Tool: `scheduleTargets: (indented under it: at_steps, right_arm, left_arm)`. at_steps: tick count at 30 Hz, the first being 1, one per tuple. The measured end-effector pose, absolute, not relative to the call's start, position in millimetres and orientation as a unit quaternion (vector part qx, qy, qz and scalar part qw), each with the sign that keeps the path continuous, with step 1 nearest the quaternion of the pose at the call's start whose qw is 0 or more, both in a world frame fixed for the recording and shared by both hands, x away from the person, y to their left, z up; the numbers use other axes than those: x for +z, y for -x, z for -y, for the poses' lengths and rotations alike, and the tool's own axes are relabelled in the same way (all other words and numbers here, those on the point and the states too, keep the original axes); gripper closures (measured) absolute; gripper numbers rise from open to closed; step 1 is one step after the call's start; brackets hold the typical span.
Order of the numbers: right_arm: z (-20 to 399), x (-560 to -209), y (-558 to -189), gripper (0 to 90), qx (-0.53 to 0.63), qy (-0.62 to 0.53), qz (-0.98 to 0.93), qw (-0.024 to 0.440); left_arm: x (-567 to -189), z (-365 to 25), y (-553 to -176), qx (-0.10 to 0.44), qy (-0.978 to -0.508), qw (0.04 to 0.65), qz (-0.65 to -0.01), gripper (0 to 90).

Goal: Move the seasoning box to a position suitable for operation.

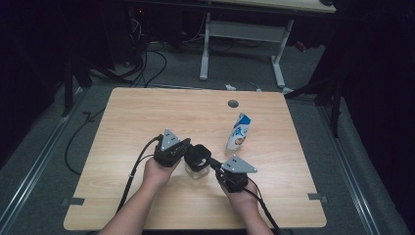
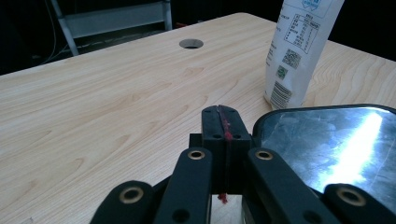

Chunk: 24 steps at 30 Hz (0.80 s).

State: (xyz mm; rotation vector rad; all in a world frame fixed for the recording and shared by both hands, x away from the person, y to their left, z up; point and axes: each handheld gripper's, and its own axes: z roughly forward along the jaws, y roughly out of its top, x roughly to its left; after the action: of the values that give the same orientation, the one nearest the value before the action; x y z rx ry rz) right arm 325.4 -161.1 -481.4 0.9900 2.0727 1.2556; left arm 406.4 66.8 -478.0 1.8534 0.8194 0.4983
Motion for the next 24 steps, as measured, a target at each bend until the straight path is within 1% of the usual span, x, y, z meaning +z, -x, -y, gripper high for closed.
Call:
scheduleTargets:
  at_steps: [10, 14, 15, 18, 21, 24]
  right_arm:
    - [158.0, -478.4, -330.4, 88.8, 0.470, -0.366, -0.761, 0.257]
    - [156.5, -474.8, -330.4, 88.8, 0.472, -0.362, -0.761, 0.260]
    - [156.6, -474.8, -330.5, 88.8, 0.472, -0.362, -0.761, 0.261]
    - [156.5, -474.9, -330.2, 88.7, 0.473, -0.361, -0.761, 0.261]
    - [157.6, -473.1, -329.3, 88.7, 0.477, -0.364, -0.756, 0.260]
    - [157.7, -472.4, -329.3, 88.7, 0.479, -0.364, -0.755, 0.260]
  left_arm:
    - [-477.3, -68.4, -406.5, 0.208, -0.767, 0.500, -0.344, 90.0]
    - [-474.9, -79.9, -400.5, 0.213, -0.758, 0.507, -0.351, 90.0]
    - [-476.3, -87.5, -394.9, 0.211, -0.756, 0.507, -0.355, 90.0]
    - [-479.6, -94.0, -387.1, 0.212, -0.760, 0.502, -0.354, 90.0]
    - [-489.2, -104.3, -368.9, 0.203, -0.758, 0.503, -0.363, 89.8]
    - [-496.0, -105.8, -356.4, 0.193, -0.758, 0.507, -0.363, 85.8]
